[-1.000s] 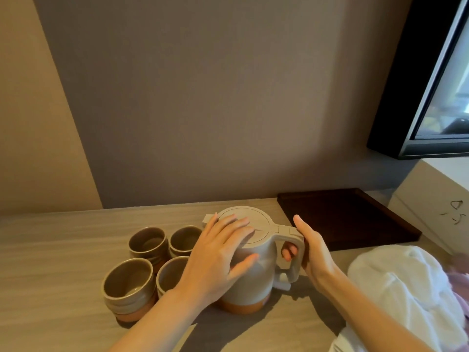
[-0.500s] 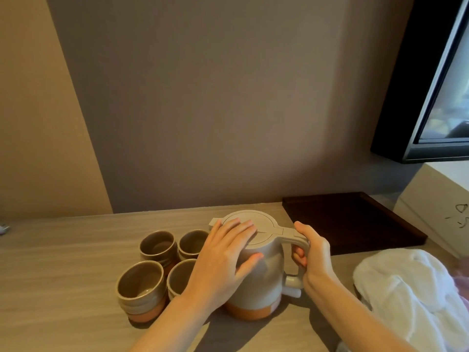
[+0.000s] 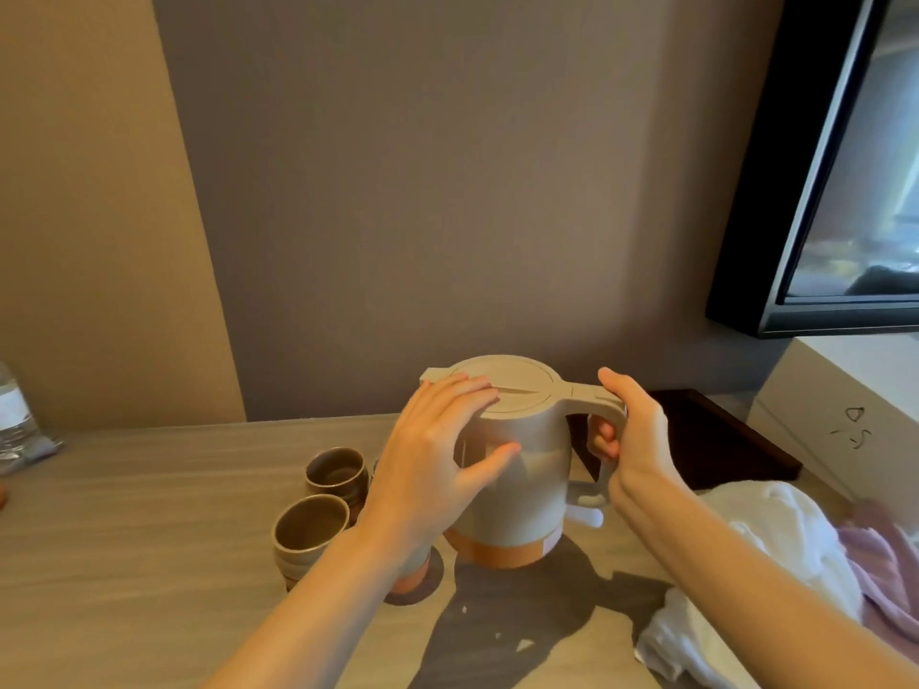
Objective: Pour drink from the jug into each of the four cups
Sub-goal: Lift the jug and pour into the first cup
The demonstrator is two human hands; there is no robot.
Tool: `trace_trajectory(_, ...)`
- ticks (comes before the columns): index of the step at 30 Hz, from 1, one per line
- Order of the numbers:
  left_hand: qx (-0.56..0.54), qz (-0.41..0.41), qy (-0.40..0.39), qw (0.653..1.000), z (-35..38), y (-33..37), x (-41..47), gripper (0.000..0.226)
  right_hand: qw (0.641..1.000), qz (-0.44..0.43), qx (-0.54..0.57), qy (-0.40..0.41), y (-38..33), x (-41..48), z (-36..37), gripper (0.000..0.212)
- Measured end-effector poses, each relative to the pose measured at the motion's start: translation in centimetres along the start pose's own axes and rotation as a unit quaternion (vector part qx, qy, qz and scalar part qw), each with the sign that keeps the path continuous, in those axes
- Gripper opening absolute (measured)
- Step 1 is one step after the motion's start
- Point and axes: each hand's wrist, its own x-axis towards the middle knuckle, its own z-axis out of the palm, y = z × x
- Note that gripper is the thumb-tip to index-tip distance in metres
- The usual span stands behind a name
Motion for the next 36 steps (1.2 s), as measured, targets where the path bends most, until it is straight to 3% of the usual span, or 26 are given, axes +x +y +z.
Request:
trace_trajectory(6, -0.105, -0.085, 0.068, 0.988, -2.6, 0.3, -2.3, 0.046, 1.0, -0.017, -0.011, -0.003, -1.9, -1.9, 0.0, 0.029)
trace_trajectory(10, -0.12, -0.228, 0.124, 0.958, -2.9, -1.3, -5.2, 0.035, 1.0, -0.005, -0.018, 0.006, -2.3, -3.0, -0.5, 0.029)
trace_trajectory(14, -0.001, -0.341, 0.023, 0.94, -1.5, -4.2, -8.0, 0.04, 0.999, -0.005, -0.033, 0.014, -2.3, -3.7, -0.9, 0.029)
trace_trajectory(20, 0.176, -0.349, -0.135, 0.91, 0.4, -7.2, -9.2, 0.094, 0.999, 0.004, -0.047, 0.019, -2.0, -3.9, -1.6, 0.029)
trace_trajectory(23, 0.225, -0.338, -0.201, 0.891, 1.0, -8.2, -8.7, 0.107, 0.998, 0.007, -0.056, 0.021, -1.9, -3.9, -1.6, 0.03)
trace_trajectory(28, 0.25, -0.34, -0.202, 0.884, 1.5, -9.8, -8.2, 0.104, 0.997, 0.007, -0.069, 0.022, -1.5, -3.7, -1.7, 0.031)
trace_trajectory(32, 0.235, -0.318, -0.149, 0.906, 1.3, -10.1, -8.2, 0.08, 0.997, 0.014, -0.066, 0.032, -1.2, -3.6, -1.7, 0.029)
trace_trajectory(36, 0.237, -0.306, -0.119, 0.914, 1.4, -9.3, -8.2, 0.082, 0.997, 0.018, -0.069, 0.032, -1.1, -3.6, -1.7, 0.028)
